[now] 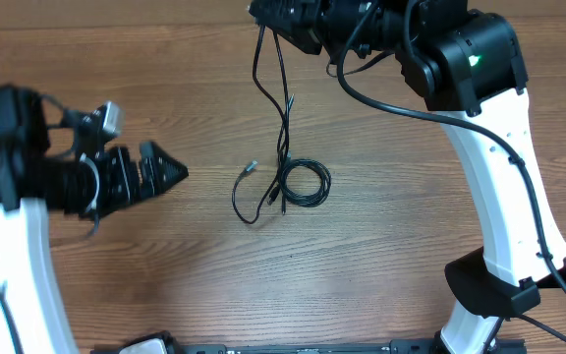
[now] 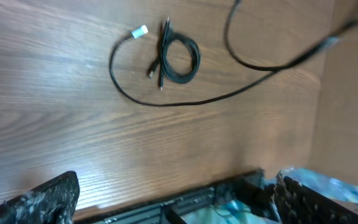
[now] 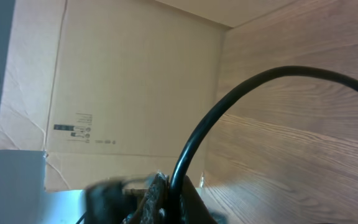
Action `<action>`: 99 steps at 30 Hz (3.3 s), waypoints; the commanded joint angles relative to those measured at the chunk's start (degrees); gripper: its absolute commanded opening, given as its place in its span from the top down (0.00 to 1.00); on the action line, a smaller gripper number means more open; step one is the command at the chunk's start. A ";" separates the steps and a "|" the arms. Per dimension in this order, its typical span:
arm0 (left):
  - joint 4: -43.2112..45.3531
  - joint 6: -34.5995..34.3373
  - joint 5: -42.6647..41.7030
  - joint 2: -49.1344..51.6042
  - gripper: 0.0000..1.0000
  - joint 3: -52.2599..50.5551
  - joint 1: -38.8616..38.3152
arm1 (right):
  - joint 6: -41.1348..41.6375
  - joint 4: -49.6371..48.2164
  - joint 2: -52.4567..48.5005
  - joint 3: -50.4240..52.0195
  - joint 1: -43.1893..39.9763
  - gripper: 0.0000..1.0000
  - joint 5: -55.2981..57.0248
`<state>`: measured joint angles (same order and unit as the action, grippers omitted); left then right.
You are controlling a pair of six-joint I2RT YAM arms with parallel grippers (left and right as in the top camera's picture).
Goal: Untangle cables
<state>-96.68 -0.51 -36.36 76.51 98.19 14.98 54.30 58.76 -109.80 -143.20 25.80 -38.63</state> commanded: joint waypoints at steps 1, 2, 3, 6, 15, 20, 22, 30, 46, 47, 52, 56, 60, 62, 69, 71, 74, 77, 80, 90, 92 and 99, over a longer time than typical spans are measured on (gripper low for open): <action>-0.13 -1.66 2.34 -6.21 0.01 0.92 -0.46 | -2.10 0.35 0.39 -0.76 -0.37 0.96 0.70; -0.13 -1.66 2.34 -7.32 0.00 0.92 -0.44 | -2.08 0.33 0.39 -0.76 -0.37 0.96 0.68; -0.13 -1.68 2.32 -8.28 0.00 0.92 -0.44 | -2.08 0.24 0.39 -0.76 -0.37 0.96 0.68; -0.11 -2.75 2.27 -10.91 0.01 0.92 -0.44 | -1.84 -0.59 0.39 -0.76 -0.37 0.96 0.70; 0.02 -1.64 -1.18 -12.00 0.01 0.92 -0.44 | 4.98 -6.03 0.39 -0.76 -0.31 0.96 -0.48; -0.11 2.69 -5.44 -11.91 0.00 0.92 -0.44 | 5.73 -9.03 0.39 -0.76 -0.33 0.96 -4.35; -0.11 2.71 -7.15 -11.96 0.00 0.92 -0.48 | 5.70 -8.94 0.39 -0.76 -0.33 0.96 -5.90; -0.11 4.61 -7.58 -12.55 0.00 0.92 -8.50 | 5.77 -9.33 0.39 -0.76 -0.31 0.96 -6.29; 3.17 5.27 -5.97 -11.89 0.00 0.90 -15.76 | 20.09 -10.43 0.39 -0.76 -0.48 0.96 -4.55; 4.42 5.25 -4.07 -11.56 0.00 0.90 -15.76 | 21.70 -12.20 0.39 -0.76 -0.48 0.96 -4.52; 4.83 4.09 -2.01 -9.46 0.00 0.90 -15.76 | 24.48 -16.41 0.39 -0.76 -0.37 0.96 -4.52; 4.81 4.50 -4.42 -7.10 0.02 0.90 -15.76 | 25.42 -17.07 0.39 -0.76 -0.37 0.96 -4.48; 6.91 5.31 -5.38 -5.95 0.07 0.92 -15.76 | 26.56 -16.92 0.39 -0.76 -0.37 0.96 -2.40; 8.55 5.27 -5.44 -5.97 0.06 0.92 -15.76 | 28.94 -16.92 0.39 -0.76 -0.37 0.96 -0.35; 13.42 5.29 -7.67 -5.79 0.07 0.92 -15.76 | 31.21 -16.87 0.37 -0.76 -0.37 0.96 1.90; 14.14 5.35 -7.65 -5.75 0.07 0.92 -15.76 | 31.23 -16.92 0.24 -0.76 -0.37 0.96 2.62; 16.46 6.36 -9.18 -5.75 0.05 0.92 -15.76 | 31.65 -16.83 -0.17 -0.76 -0.17 0.96 2.56; 21.05 6.05 -13.05 -5.75 0.00 0.92 -15.76 | 31.65 -15.54 -0.50 -0.76 0.61 0.96 2.56; 27.39 1.97 -13.29 -5.75 0.00 0.92 -15.74 | 31.61 -13.40 -0.59 -0.76 1.77 0.96 2.56; 33.53 -0.74 -4.46 -4.50 0.00 0.92 -15.78 | 34.05 -14.21 -0.59 -0.76 3.08 0.96 -1.18; 34.38 -0.76 -6.21 -3.43 0.00 0.92 -15.82 | 34.47 -15.82 -0.59 -0.76 3.28 0.96 -2.58; 39.87 -2.14 -9.38 -0.04 0.00 0.92 -15.87 | 35.12 -17.92 -0.59 -0.76 4.59 0.96 -5.27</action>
<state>-58.17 -1.15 -42.96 75.37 98.30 -0.40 88.33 41.41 -110.26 -143.20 29.63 -41.63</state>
